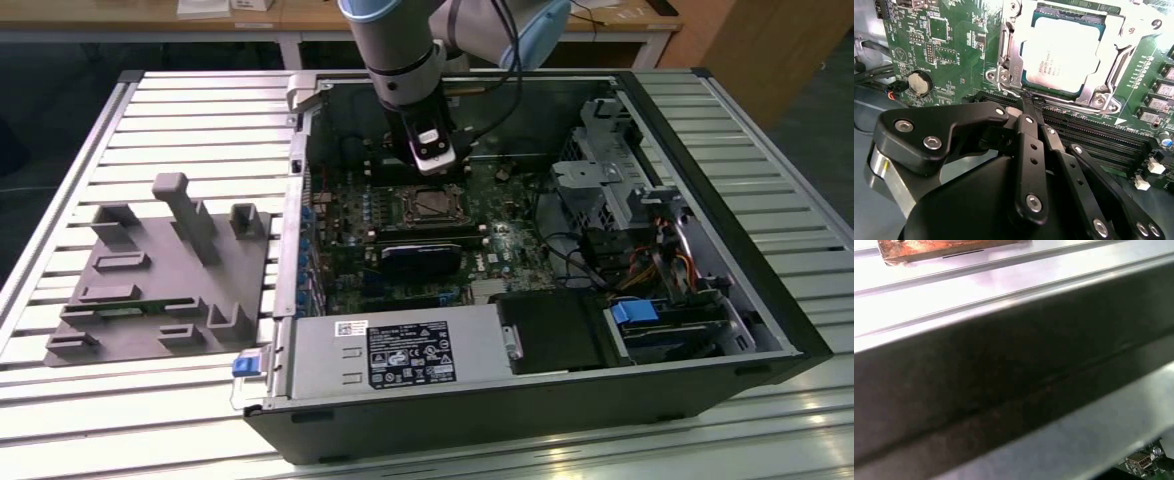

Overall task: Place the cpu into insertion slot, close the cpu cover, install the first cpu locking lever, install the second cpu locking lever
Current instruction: 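Install the first cpu locking lever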

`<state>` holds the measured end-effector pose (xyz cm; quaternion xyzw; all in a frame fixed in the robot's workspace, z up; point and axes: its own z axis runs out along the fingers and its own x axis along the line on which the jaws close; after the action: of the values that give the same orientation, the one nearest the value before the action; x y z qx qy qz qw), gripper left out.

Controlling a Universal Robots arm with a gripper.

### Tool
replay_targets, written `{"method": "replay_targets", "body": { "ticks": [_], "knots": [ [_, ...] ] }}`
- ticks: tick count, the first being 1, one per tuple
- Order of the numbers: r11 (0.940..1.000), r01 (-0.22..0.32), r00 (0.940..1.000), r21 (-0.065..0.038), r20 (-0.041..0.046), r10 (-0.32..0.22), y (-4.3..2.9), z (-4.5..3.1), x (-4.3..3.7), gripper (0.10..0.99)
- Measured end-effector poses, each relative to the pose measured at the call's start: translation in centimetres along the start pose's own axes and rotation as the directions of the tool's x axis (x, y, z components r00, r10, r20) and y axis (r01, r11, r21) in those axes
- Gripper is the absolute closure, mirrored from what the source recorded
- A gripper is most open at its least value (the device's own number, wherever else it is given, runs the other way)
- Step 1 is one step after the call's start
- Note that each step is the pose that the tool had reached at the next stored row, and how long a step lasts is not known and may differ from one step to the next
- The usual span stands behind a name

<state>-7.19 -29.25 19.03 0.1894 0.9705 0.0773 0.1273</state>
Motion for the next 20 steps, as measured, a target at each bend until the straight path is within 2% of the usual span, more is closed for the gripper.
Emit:
{"method": "replay_targets", "body": {
  "ticks": [2, 8, 18, 20],
  "knots": [
    [1.0, -0.001, 1.0, -0.003, -0.0012, 0.001, 0.01, 0.01, -0.01, 0.984],
    [1.0, -0.001, 1.0, -0.004, -0.0013, 0.001, 0.04, -0.1, -0.05, 0.984],
    [1.0, -0.001, 1.0, -0.004, -0.0013, 0.001, 0.27, -1.23, -0.3, 0.984],
    [1.0, -0.001, 1.0, -0.004, -0.0013, 0.001, 0.28, -1.27, -0.32, 0.984]
  ]
}}
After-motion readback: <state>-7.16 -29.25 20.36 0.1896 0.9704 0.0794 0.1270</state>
